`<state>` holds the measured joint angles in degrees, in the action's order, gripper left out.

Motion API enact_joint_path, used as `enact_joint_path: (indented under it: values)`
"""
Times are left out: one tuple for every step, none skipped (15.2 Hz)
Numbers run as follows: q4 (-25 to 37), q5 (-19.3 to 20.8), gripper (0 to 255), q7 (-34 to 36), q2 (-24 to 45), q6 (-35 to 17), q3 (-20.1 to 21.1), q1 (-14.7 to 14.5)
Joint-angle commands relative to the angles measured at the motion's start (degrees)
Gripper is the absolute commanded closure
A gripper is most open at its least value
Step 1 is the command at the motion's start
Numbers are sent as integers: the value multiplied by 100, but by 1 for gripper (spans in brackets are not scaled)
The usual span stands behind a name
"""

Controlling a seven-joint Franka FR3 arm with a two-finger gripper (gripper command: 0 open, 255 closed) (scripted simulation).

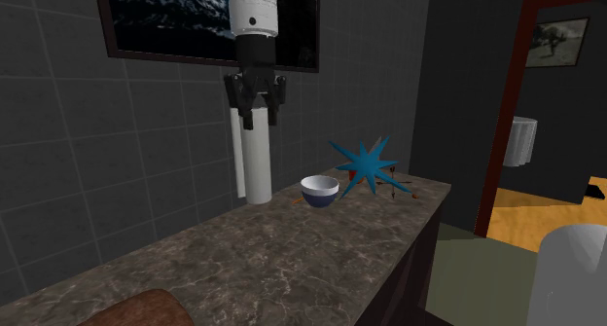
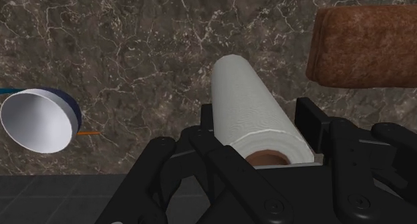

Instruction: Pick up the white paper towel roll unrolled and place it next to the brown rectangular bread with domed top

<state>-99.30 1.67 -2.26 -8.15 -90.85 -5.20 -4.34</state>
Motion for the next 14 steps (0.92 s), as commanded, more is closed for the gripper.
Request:
enact_joint_path:
  values:
    - [-67,-12,255,260,-121,59,146,-105]
    - [-98,-24,255,397,-173,83,227,-162]
    - [-121,-37,255,533,-218,108,309,-218]
    - [-138,-52,255,669,-258,134,392,-273]
    - [-148,-68,255,807,-292,160,474,-330]
    - [-151,-85,255,944,-320,187,557,-386]
    - [-148,-103,255,1081,-342,214,641,-442]
    - [-138,-122,255,1219,-357,242,726,-497]
    - [-121,-141,255,1358,-367,270,810,-552]
    - [-98,-160,255,1497,-371,298,894,-609]
    - [-67,-179,255,1637,-368,326,980,-663]
    - [-31,-197,255,1777,-360,355,1066,-718]
    - [13,-215,255,1917,-345,384,1153,-773]
    - [64,-231,255,2059,-324,414,1239,-829]
